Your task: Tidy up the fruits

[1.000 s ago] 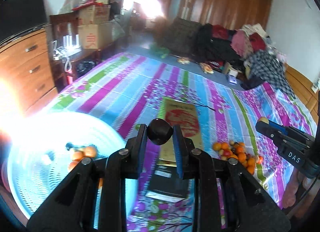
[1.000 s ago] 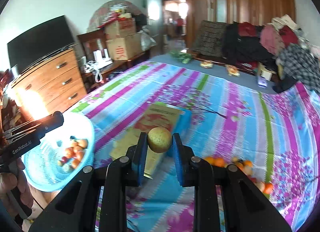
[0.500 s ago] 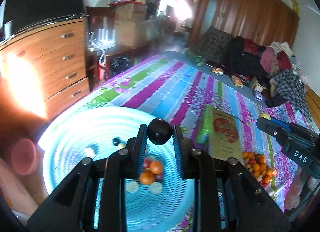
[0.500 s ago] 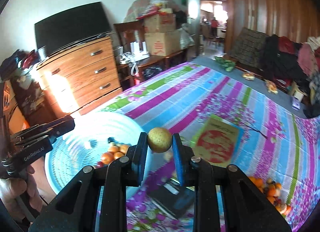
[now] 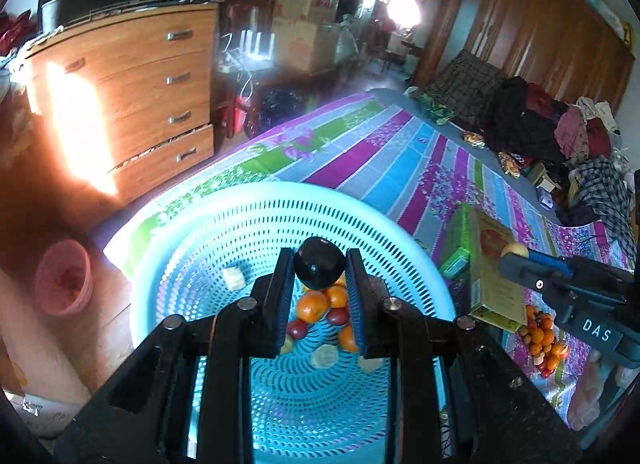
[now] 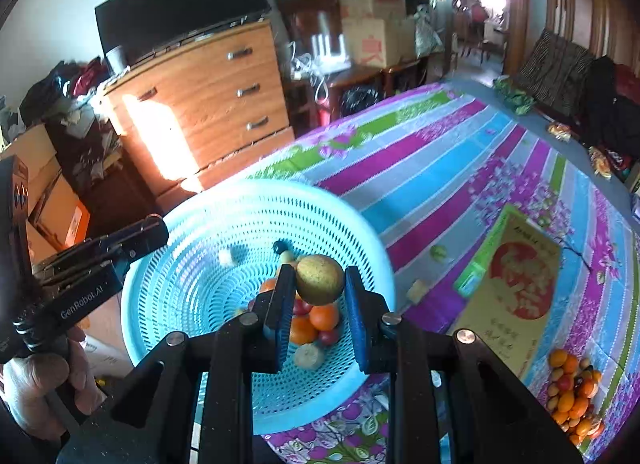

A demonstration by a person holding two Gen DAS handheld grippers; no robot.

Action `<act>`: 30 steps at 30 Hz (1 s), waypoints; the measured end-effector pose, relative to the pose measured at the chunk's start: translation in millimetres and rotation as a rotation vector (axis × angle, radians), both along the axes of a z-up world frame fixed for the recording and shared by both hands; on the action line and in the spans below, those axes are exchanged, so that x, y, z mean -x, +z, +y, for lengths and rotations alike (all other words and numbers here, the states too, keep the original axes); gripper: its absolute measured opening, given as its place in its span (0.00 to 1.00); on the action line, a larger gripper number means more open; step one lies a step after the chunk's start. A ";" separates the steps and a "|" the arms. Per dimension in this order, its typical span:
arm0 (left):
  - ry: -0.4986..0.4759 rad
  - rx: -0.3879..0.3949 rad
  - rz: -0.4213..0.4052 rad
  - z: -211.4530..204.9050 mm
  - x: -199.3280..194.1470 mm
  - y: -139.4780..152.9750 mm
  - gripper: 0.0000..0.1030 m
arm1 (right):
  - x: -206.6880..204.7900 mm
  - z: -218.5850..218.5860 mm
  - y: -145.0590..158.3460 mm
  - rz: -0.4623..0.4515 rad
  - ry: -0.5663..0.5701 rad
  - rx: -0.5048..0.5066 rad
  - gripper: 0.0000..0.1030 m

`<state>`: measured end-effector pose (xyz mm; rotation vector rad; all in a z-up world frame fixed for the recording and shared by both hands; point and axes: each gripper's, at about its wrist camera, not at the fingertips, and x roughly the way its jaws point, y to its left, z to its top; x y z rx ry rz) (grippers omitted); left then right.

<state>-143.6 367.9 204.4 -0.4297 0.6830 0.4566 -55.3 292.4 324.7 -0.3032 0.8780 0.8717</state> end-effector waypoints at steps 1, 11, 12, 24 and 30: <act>0.003 0.006 0.007 2.6 0.6 -2.3 0.25 | 0.1 1.5 -1.7 0.005 0.003 0.004 0.27; 0.005 0.035 0.050 13.0 6.6 -16.5 0.25 | 0.1 19.9 -27.9 0.092 0.037 0.051 0.27; 0.005 0.036 0.053 13.1 7.0 -17.2 0.25 | 0.2 20.7 -30.1 0.095 0.039 0.057 0.27; -0.003 0.043 0.074 17.4 7.7 -23.2 0.26 | -1.7 25.0 -47.2 0.123 0.043 0.094 0.27; -0.007 0.050 0.079 17.6 6.0 -25.3 0.26 | -2.3 26.3 -50.7 0.129 0.039 0.100 0.27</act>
